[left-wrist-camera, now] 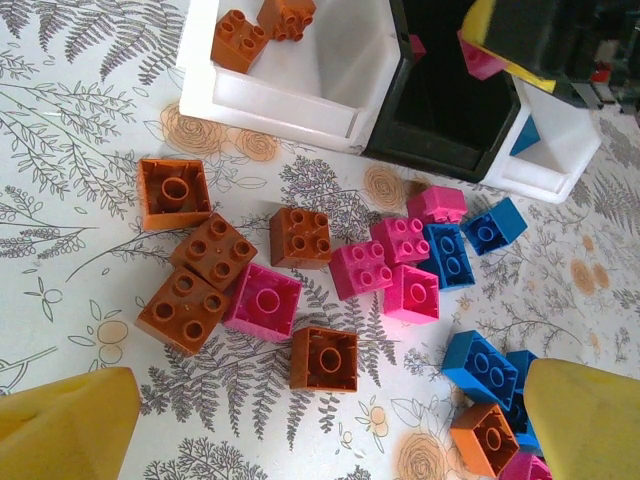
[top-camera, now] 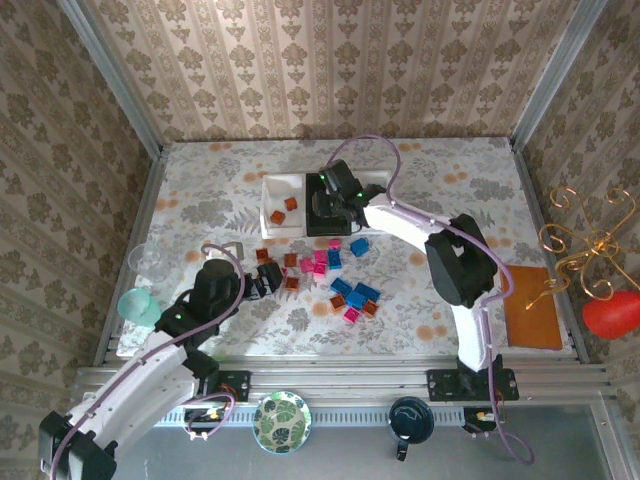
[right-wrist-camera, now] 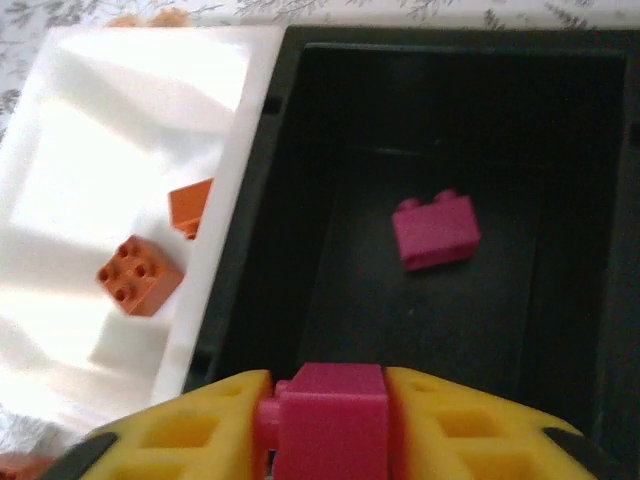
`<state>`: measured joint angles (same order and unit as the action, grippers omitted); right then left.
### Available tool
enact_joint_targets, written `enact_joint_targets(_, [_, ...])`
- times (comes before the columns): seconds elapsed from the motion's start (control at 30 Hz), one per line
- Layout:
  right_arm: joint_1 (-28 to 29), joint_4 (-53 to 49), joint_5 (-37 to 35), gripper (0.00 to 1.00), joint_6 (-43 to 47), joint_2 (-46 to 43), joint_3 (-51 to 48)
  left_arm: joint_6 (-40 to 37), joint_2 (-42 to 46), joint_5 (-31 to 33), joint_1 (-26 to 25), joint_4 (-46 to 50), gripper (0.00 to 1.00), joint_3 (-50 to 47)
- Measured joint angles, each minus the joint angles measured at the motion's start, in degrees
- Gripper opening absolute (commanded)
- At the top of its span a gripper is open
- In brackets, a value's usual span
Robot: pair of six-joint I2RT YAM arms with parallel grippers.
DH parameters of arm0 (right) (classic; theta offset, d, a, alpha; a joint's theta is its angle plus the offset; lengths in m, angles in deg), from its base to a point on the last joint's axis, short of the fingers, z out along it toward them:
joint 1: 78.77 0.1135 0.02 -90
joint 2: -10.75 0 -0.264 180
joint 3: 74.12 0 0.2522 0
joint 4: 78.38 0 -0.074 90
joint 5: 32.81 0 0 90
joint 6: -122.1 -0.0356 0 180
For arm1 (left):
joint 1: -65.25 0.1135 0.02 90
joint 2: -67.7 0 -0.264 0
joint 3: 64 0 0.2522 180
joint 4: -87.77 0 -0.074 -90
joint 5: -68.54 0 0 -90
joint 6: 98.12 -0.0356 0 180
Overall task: Sort the legos into containers by color
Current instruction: Place the lego in the container, then pick up the lego from the middle-left of the table.
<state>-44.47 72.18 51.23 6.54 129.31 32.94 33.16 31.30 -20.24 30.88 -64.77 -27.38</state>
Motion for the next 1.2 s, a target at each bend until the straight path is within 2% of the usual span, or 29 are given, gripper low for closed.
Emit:
enact_joint_targets(0.07, [-0.5, -1.5, -0.3, 0.61, 0.3, 1.4, 2.8, 0.2, 0.2, -0.2, -0.1, 0.0, 1.00, -0.3])
enact_joint_targets(0.27, [-0.5, -2.6, -0.7, 0.63, 1.4, 0.0, 3.5, 0.4, 0.1, -0.8, -0.1, 0.0, 1.00, -0.5])
enact_joint_targets(0.53, [3.3, -0.2, -0.5, 0.65, 2.0, -17.5, -14.6, 0.1, -3.8, -1.1, -0.2, -0.4, 0.97, -0.5])
enact_joint_targets(0.7, [5.9, 3.1, -0.4, 0.65, 0.9, -27.6, -26.9, -1.9, -14.3, 0.2, -3.6, 0.5, 0.85, 2.8])
enact_joint_targets(0.83, [5.9, 4.7, -0.5, 0.65, -0.9, -31.8, -34.3, -3.7, -25.4, 4.3, -10.7, 1.1, 0.70, 8.3])
enact_joint_targets(0.9, [5.8, 4.9, -0.6, 0.65, -1.6, -33.1, -36.2, -4.3, -30.3, 6.2, -13.3, 1.0, 0.66, 11.0])
enact_joint_targets(1.07, [5.8, 5.3, -1.2, 0.66, -1.8, -35.9, -37.6, -4.7, -41.6, 9.4, -16.6, 0.9, 0.64, 14.8])
enact_joint_targets(1.2, [5.7, 5.8, -1.4, 0.66, -1.8, -37.6, -37.9, -4.6, -45.9, 11.8, -18.0, 1.0, 0.64, 15.1])
